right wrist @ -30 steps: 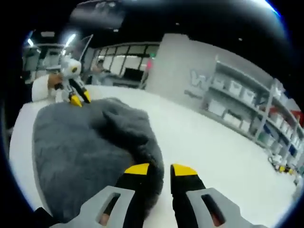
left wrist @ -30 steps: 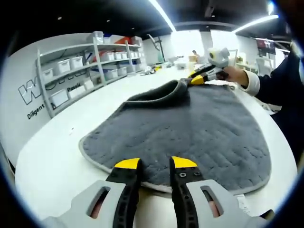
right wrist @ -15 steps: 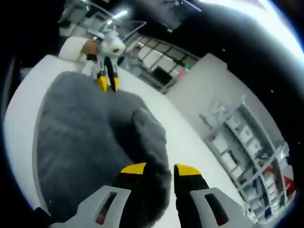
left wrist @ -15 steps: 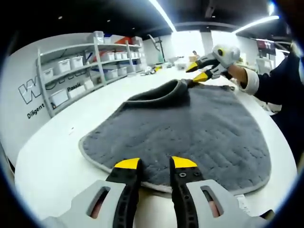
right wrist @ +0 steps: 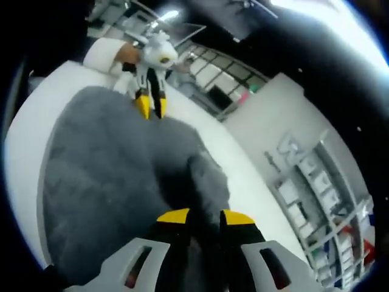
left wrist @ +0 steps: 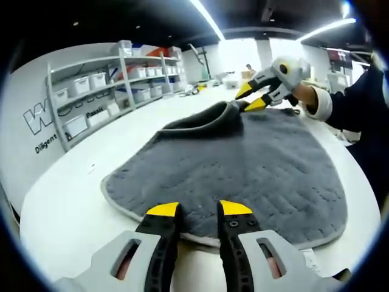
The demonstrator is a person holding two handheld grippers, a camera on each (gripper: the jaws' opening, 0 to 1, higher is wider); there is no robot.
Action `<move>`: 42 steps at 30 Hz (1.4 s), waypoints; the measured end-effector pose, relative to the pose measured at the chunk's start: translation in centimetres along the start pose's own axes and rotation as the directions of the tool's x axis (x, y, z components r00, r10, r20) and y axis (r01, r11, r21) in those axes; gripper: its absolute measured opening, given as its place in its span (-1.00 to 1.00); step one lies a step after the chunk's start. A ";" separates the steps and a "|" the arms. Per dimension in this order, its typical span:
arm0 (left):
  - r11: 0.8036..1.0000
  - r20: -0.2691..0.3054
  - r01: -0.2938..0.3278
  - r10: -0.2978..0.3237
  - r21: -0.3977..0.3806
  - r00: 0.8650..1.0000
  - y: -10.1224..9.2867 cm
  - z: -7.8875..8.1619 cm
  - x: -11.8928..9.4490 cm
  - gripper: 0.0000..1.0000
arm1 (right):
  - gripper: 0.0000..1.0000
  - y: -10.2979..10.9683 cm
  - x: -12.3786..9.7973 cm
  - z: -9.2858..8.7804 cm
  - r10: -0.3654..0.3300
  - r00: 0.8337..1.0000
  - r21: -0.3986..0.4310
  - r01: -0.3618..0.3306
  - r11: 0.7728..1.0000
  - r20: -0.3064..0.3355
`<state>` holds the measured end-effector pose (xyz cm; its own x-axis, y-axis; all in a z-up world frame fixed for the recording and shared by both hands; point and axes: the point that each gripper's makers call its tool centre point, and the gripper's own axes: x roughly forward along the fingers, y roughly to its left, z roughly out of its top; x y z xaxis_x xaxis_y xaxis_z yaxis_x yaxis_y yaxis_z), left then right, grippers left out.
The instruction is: Open the folded towel by lifting each exposed corner and separating the folded layers until the towel lies flat within the target outline without major curled edges
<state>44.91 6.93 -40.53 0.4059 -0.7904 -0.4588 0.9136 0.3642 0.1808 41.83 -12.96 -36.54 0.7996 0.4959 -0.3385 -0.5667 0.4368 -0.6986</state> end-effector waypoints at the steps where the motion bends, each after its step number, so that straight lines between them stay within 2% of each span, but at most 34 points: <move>1: 1.000 0.001 0.000 0.000 0.001 1.000 0.0 0.0 0.0 -0.53 | -0.72 0.1 0.1 0.2 0.005 1.000 0.002 -0.005 1.000 0.006; 8: 1.000 0.000 0.000 0.000 0.003 1.000 0.0 0.0 0.0 -0.53 | -0.73 0.6 1.5 1.5 0.030 0.999 0.006 -0.030 1.000 0.017; 13: 1.000 0.000 0.000 0.000 0.005 1.000 0.0 0.0 0.0 -0.53 | -0.73 1.1 2.3 2.2 0.051 0.998 0.042 -0.052 0.998 0.028; 18: 1.000 -0.001 0.000 0.000 0.007 1.000 0.1 0.0 0.0 -0.53 | -0.73 1.8 3.4 2.2 0.072 0.997 0.039 -0.073 0.997 0.007; 20: 1.000 -0.001 0.000 0.000 0.007 1.000 0.1 0.0 0.0 -0.53 | -0.82 1.8 3.5 2.0 0.082 0.997 0.036 -0.082 0.996 -0.011; 22: 1.000 0.000 0.000 0.000 0.007 1.000 0.1 0.0 0.0 -0.53 | -0.91 1.3 3.3 2.1 0.083 0.997 0.051 -0.083 0.995 -0.009; 28: 1.000 0.000 0.000 0.000 0.006 1.000 0.1 0.0 0.0 -0.53 | -1.00 -0.8 2.2 2.1 0.059 0.998 0.103 -0.059 0.993 0.003; 36: 1.000 0.002 0.000 0.000 0.000 1.000 0.1 -0.1 0.0 -0.53 | -1.00 -2.7 1.6 1.8 0.064 0.997 0.209 -0.072 0.975 0.043; 38: 1.000 0.001 0.000 0.000 -0.002 1.000 0.1 -0.1 0.0 -0.53 | -1.00 -3.5 1.4 1.7 0.039 0.998 0.239 -0.051 0.970 0.053; 42: 1.000 0.002 -0.001 0.001 -0.007 1.000 0.2 -0.1 0.1 -0.53 | -1.00 -4.5 1.1 1.6 0.007 0.998 0.239 -0.023 0.971 0.066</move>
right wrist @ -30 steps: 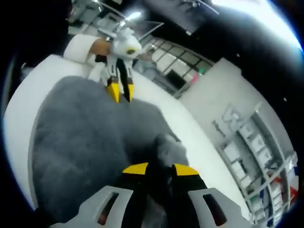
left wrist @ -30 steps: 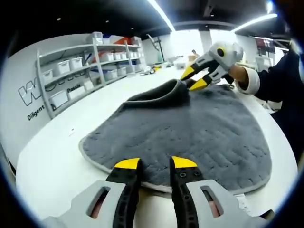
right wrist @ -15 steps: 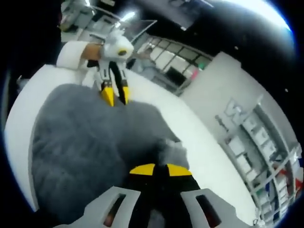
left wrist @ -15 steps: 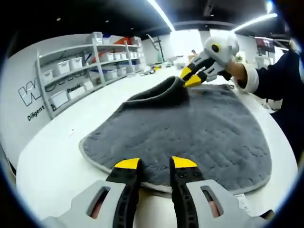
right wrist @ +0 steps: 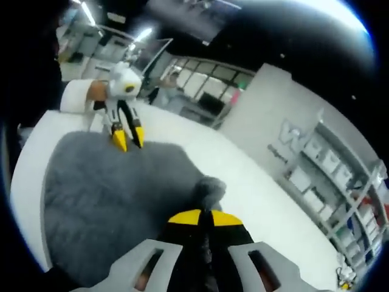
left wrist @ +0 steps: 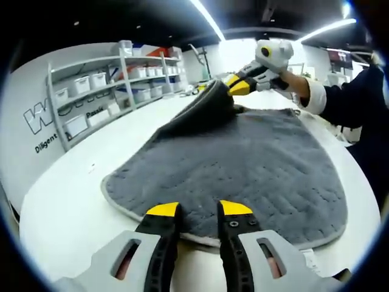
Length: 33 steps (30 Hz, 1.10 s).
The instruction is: Open the folded towel by lifting each exposed corner and separating the folded layers until the towel lies flat within the target outline without major curled edges
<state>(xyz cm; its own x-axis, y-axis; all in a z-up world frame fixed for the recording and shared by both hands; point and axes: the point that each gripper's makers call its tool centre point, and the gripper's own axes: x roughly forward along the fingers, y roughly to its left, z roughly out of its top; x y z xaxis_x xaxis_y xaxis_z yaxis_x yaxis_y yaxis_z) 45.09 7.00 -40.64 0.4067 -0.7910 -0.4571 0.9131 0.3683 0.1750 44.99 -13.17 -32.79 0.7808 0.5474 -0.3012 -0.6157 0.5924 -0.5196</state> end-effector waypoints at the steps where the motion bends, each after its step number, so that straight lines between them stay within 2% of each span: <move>1: 1.000 0.000 0.000 0.000 -0.003 1.000 0.1 0.0 0.0 -0.53 | -1.00 -0.1 0.0 0.0 0.002 1.000 0.007 -0.002 1.000 0.006; 5: 1.000 -0.001 0.003 -0.003 -0.027 1.000 0.2 -0.1 0.0 -0.53 | -1.00 -1.0 0.1 -0.5 -0.006 1.000 0.031 0.006 1.000 0.017; 10: 1.000 0.002 0.003 -0.003 -0.025 1.000 0.1 0.0 0.0 -0.53 | -1.00 -2.9 0.1 -0.6 -0.040 0.996 0.103 0.032 0.994 0.076; 17: 1.000 0.000 -0.003 0.003 -0.024 1.000 0.1 0.0 0.0 -0.53 | -1.00 -5.0 -0.1 -1.4 -0.089 0.989 0.161 0.069 0.985 0.119; 19: 1.000 0.000 -0.004 0.004 -0.023 1.000 0.1 0.0 0.0 -0.53 | -1.00 -5.3 -0.3 -1.5 -0.102 0.983 0.178 0.075 0.981 0.150; 29: 1.000 0.017 -0.005 0.004 0.001 1.000 0.1 0.1 0.0 -0.53 | -1.00 -6.4 -0.2 -2.1 -0.131 0.968 0.203 0.087 0.975 0.212; 31: 1.000 0.022 -0.003 0.003 -0.006 1.000 0.2 0.1 0.0 -0.53 | -1.00 -6.5 0.0 -2.5 -0.137 0.962 0.251 0.076 0.965 0.237; 33: 1.000 0.028 -0.001 0.001 0.001 1.000 0.1 0.1 0.0 -0.53 | -1.00 -6.7 0.2 -2.9 -0.142 0.963 0.260 0.080 0.962 0.227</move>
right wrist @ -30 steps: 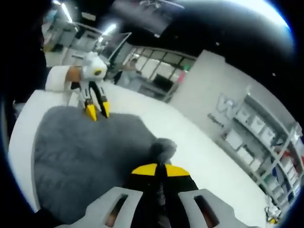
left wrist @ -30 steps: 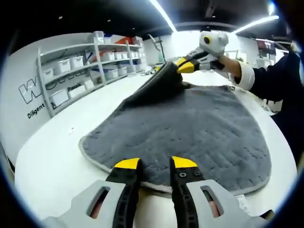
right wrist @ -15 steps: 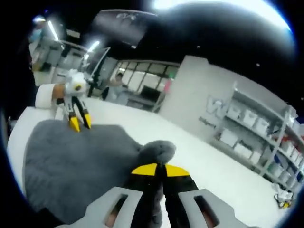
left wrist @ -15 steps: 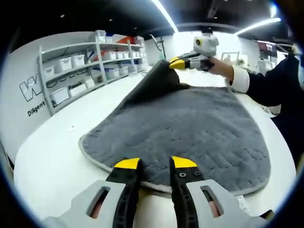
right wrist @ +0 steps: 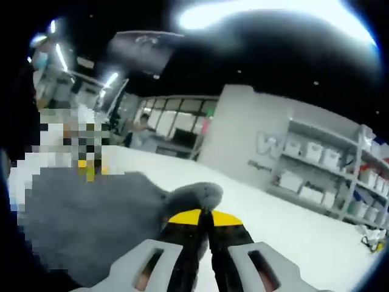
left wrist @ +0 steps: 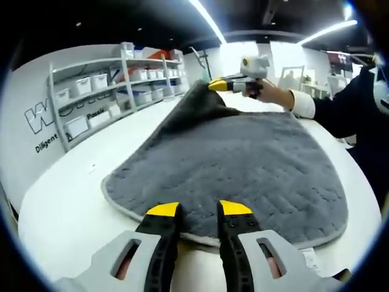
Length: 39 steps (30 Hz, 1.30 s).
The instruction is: Open the folded towel by lifting each exposed corner and separating the folded layers until the towel lies flat within the target outline without major curled edges
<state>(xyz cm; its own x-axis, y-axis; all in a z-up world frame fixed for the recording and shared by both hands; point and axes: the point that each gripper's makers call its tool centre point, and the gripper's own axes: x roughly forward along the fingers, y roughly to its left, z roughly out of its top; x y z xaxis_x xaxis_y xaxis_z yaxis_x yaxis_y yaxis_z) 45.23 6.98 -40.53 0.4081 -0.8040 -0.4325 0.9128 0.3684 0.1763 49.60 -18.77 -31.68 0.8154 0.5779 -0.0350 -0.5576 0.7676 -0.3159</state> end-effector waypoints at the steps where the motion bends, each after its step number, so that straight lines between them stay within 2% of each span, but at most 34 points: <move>1: 1.000 0.002 0.001 -0.001 0.004 1.000 0.0 0.0 0.0 -0.53 | -1.00 -0.2 0.0 -0.1 -0.004 1.000 0.002 0.004 1.000 -0.002; 5: 1.000 0.004 0.001 -0.001 0.008 1.000 0.0 0.1 0.1 -0.53 | -1.00 -0.4 -0.1 -0.2 0.007 1.000 0.086 -0.010 0.996 0.026; 7: 1.000 0.006 0.001 -0.001 0.009 1.000 0.0 0.1 0.1 -0.53 | -1.00 -0.8 -0.2 -0.6 0.005 1.000 0.100 -0.007 0.995 0.021; 13: 1.000 0.011 0.001 -0.001 0.017 1.000 0.0 0.2 0.1 -0.53 | -1.00 -0.3 -0.5 -1.8 0.059 0.998 0.093 -0.059 0.994 -0.003; 15: 1.000 0.013 0.002 -0.002 0.013 1.000 0.0 0.2 0.1 -0.53 | -1.00 -0.4 -0.6 -2.2 0.072 0.997 0.121 -0.071 0.990 -0.002; 19: 1.000 0.018 0.005 -0.005 0.012 1.000 0.0 0.2 0.1 -0.53 | -1.00 -1.2 -0.2 -3.2 0.067 0.998 0.146 -0.065 0.987 -0.008; 24: 1.000 0.024 0.007 -0.007 0.006 1.000 0.1 0.2 0.1 -0.53 | -1.00 -1.2 0.5 -3.7 0.080 0.997 0.164 -0.079 0.983 -0.003; 25: 1.000 0.025 0.008 -0.008 0.005 1.000 0.1 0.2 0.1 -0.53 | -1.00 -2.0 0.9 -3.9 0.082 0.997 0.167 -0.080 0.983 -0.006; 32: 1.000 0.028 0.008 -0.008 0.005 1.000 0.1 0.2 0.1 -0.53 | -1.00 -3.0 1.6 -4.6 0.074 0.997 0.141 -0.070 0.987 -0.023; 34: 1.000 0.029 0.008 -0.008 0.005 1.000 0.1 0.2 0.1 -0.53 | -1.00 -4.1 2.1 -5.4 0.065 0.997 0.128 -0.059 0.990 -0.048; 39: 1.000 0.028 0.008 -0.008 0.007 1.000 0.1 0.2 0.1 -0.53 | -1.00 -4.5 2.8 -6.5 0.051 0.993 0.032 -0.047 0.998 -0.108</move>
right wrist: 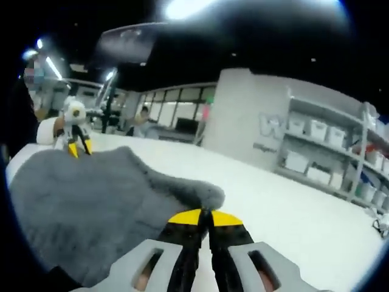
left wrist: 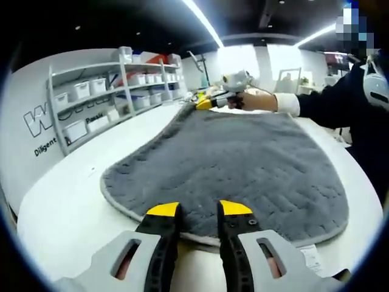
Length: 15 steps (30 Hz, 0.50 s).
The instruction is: Open the folded towel by lifting each exposed corner and separating the folded layers until the towel lies flat within the target outline without major curled edges
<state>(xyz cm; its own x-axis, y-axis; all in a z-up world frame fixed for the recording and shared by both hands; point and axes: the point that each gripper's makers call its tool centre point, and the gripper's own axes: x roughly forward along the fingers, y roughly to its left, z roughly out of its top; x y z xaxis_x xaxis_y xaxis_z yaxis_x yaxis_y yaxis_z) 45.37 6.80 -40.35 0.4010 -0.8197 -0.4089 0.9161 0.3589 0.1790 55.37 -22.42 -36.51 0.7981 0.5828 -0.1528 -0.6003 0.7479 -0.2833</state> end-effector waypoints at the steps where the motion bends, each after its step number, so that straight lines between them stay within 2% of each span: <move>1: 1.000 0.000 0.000 0.000 0.000 1.000 0.0 0.0 0.0 -0.53 | -1.00 -0.1 0.2 -0.1 -0.001 1.000 -0.005 0.001 1.000 -0.008; 3: 1.000 -0.001 -0.001 0.001 0.001 1.000 0.0 0.0 0.0 -0.53 | -1.00 -0.6 0.5 -0.8 -0.020 0.999 -0.018 0.019 1.000 -0.043; 7: 1.000 -0.002 -0.001 0.001 0.003 1.000 0.0 0.0 0.0 -0.53 | -1.00 -1.2 1.0 -1.2 -0.024 0.998 -0.022 0.023 0.999 -0.054; 12: 1.000 -0.001 -0.002 0.002 0.000 1.000 0.0 -0.1 0.0 -0.53 | -1.00 -1.4 1.8 -2.5 -0.048 0.989 -0.111 0.033 0.993 -0.137; 15: 1.000 -0.002 -0.003 0.003 0.005 1.000 0.0 -0.1 0.0 -0.53 | -1.00 -1.5 2.2 -3.1 -0.055 0.985 -0.142 0.032 0.989 -0.161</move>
<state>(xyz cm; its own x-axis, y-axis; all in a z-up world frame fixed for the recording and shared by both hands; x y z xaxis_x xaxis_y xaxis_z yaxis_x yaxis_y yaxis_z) 45.38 6.84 -40.39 0.4039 -0.8175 -0.4105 0.9148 0.3590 0.1850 58.16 -23.24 -39.35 0.8278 0.4816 -0.2876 -0.5609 0.7137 -0.4195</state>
